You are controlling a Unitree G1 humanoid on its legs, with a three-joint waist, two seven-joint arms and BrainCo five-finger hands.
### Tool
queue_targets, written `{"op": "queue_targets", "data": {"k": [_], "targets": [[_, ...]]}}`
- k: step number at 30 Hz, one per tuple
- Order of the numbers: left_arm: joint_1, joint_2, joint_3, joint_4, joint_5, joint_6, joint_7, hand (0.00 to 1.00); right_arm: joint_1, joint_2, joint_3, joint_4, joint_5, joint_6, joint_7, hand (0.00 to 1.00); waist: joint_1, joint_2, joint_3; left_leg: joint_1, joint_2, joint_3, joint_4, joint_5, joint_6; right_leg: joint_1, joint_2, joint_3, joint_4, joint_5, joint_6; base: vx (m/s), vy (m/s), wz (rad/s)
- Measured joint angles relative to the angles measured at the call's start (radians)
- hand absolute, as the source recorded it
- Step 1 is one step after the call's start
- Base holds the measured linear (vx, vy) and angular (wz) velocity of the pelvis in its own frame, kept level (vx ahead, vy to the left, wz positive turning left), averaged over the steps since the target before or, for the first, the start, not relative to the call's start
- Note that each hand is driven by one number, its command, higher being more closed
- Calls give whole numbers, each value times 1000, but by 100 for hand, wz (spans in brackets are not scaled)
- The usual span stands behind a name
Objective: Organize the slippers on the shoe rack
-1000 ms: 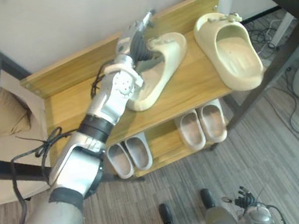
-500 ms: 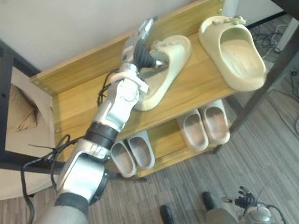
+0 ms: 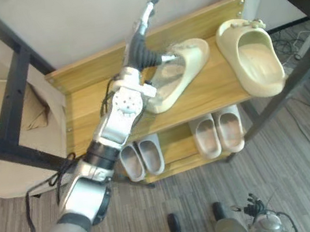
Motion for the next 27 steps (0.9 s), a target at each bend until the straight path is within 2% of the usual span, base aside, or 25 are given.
{"op": "queue_targets", "data": {"k": [3,5,7,14,17,27], "targets": [[67,1,14,-13,-67,-3,-2,0,4,-2,6,0,-4,2,1,0,9,0,0,2,1,-10,-1,4,-2,11,1,-17,-3,0,0,-34,-12,17],[146,2,39,-15,-149,-15,-15,0,5,-3,14,0,-8,2,1,0,27,-1,-2,6,3,-15,-4,7,-4,17,2,-21,-3,0,0,-41,-12,7],[193,3,48,-20,-203,-17,-20,0,7,-3,23,0,-8,3,1,0,29,-3,-2,12,3,-23,-14,13,-4,26,2,-35,-7,0,0,-33,-11,15],[314,4,45,-52,-334,-18,-63,0,17,0,39,0,-9,10,2,0,52,-35,-20,14,1,-38,-17,15,-4,40,2,-51,-20,0,0,-5,-5,6],[343,3,44,-53,-371,-18,-82,0,23,1,42,0,-10,12,9,0,55,-47,-28,14,1,-50,-17,15,-4,51,3,-65,-29,0,0,10,-17,14],[381,-7,-43,-74,-434,-18,-130,0,22,0,71,2,-12,16,21,0,63,-60,-35,16,1,-54,-17,15,-4,58,4,-70,-37,0,0,0,-3,1]]}}
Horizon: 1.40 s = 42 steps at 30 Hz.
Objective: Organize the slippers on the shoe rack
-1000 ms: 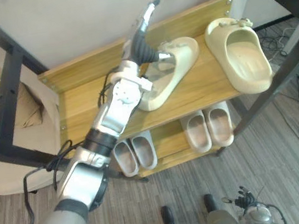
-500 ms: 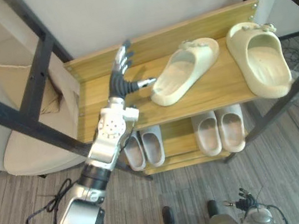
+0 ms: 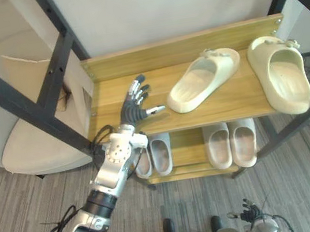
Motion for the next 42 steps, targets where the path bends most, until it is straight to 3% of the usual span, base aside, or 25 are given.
{"op": "queue_targets", "data": {"k": [9,42], "targets": [[-2,-42,-87,-8,-5,-1,-39,0,-2,2,10,27,0,6,0,0,-3,-18,-16,1,1,1,0,0,0,1,1,0,-3,0,0,0,0,0],[-124,-164,-316,52,-120,3,-37,0,-31,9,47,27,-27,5,-9,0,-34,-37,-12,1,5,35,-1,-2,-2,-9,3,31,-16,19,0,-2,0,-2]]}}
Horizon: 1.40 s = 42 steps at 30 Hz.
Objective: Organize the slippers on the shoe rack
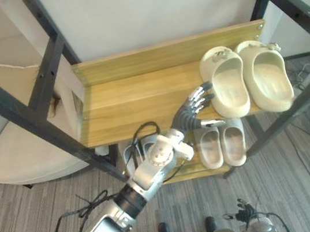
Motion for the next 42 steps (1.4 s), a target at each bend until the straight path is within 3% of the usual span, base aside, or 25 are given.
{"op": "queue_targets", "data": {"k": [15,22,26,30,34,42], "targets": [[-38,-26,18,57,46,-1,26,0,-12,19,-8,0,2,-1,-18,0,-4,-9,2,0,1,3,0,0,0,-1,0,2,-1,1,0,0,0,0],[-38,-20,118,61,61,1,36,0,-12,20,-10,0,2,-1,-18,0,-3,-10,3,1,0,-6,0,0,0,5,-1,-10,0,1,0,-2,-1,3],[-39,25,171,-25,57,1,48,0,-9,19,-10,0,2,-2,-15,0,2,-11,2,-1,-2,-21,0,2,1,10,-5,-24,0,0,1,-14,0,10],[-39,42,213,-186,27,-7,48,0,0,16,-9,0,1,-1,-6,0,36,-12,0,-4,-5,-37,0,4,1,12,-7,-32,1,-2,3,-11,-4,6],[-26,56,216,-272,5,-24,44,0,5,13,-7,0,1,-1,9,0,49,-12,-2,-6,-10,-52,0,7,2,15,-9,-41,1,-6,4,-6,-4,10],[204,86,233,-391,-62,-26,-14,0,12,9,-2,24,-2,-1,21,0,58,-13,-37,-2,-21,-87,1,7,2,13,-20,-74,58,-54,10,13,-6,16]]}}
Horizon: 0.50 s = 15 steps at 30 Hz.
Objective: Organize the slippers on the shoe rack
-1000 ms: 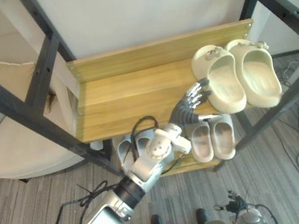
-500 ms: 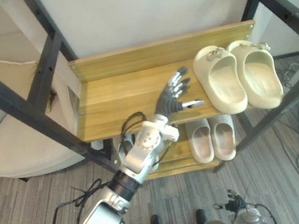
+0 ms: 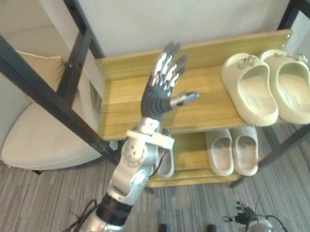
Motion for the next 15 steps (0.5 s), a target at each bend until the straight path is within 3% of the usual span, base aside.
{"op": "queue_targets", "data": {"k": [2,8,15], "targets": [[60,22,-5,-28,-15,3,-34,0,-1,-3,5,14,-4,-1,2,0,22,-1,-3,3,-1,-1,0,0,0,2,-1,-7,2,-1,0,0,0,0],[243,50,-31,-23,-17,27,-80,0,3,-5,15,14,-6,-1,3,0,33,1,-10,22,-1,-17,0,0,0,29,1,-23,0,-6,-2,-37,-14,8],[471,50,-43,136,34,69,-160,0,16,-3,15,15,-17,-1,5,0,49,-4,-30,23,2,-24,0,0,0,28,4,-38,-1,-11,-5,-24,-12,3]]}}
